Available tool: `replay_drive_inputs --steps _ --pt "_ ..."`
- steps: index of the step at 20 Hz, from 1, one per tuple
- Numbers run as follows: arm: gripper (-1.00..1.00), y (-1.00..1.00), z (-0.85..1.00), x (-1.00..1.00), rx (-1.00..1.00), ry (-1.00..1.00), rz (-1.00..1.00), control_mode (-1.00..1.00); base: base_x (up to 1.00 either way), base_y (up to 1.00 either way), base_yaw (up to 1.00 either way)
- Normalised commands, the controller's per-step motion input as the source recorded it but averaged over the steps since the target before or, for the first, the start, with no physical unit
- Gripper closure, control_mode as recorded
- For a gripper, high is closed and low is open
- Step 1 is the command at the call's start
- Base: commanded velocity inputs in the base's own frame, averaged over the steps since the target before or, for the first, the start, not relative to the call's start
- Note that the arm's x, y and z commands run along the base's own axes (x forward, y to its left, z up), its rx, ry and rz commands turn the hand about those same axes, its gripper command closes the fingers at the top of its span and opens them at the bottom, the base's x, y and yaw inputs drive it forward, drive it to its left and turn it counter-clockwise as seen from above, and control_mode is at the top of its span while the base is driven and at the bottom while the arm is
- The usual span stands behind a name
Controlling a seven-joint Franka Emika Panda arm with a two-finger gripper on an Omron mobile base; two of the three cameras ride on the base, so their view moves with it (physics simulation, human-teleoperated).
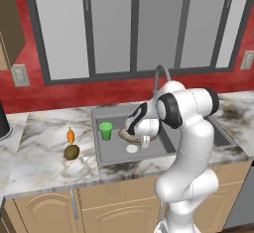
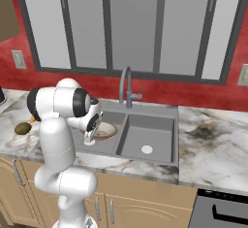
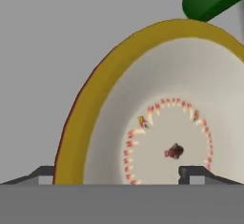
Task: Remove the potato and carrot from the sink. Then move the bowl and cup from the counter to the sink for washing.
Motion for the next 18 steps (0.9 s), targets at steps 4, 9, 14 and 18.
replay_drive_inputs --steps 4,9,14,18 --pt "-1.0 0.0 -0.21 -0.12 0.0 0.0 -0.06 -1.0 0.0 0.0 0.0" --pt "-1.0 0.0 -0.15 -0.03 0.0 0.0 -0.07 -1.0 0.0 0.0 0.0" --pt "-1.0 0.0 -0.07 -0.05 0.0 0.0 -0.06 -1.0 0.0 0.0 0.0" --pt "-1.0 0.0 -0.01 -0.05 0.0 -0.01 -0.06 -1.0 0.0 0.0 0.0"
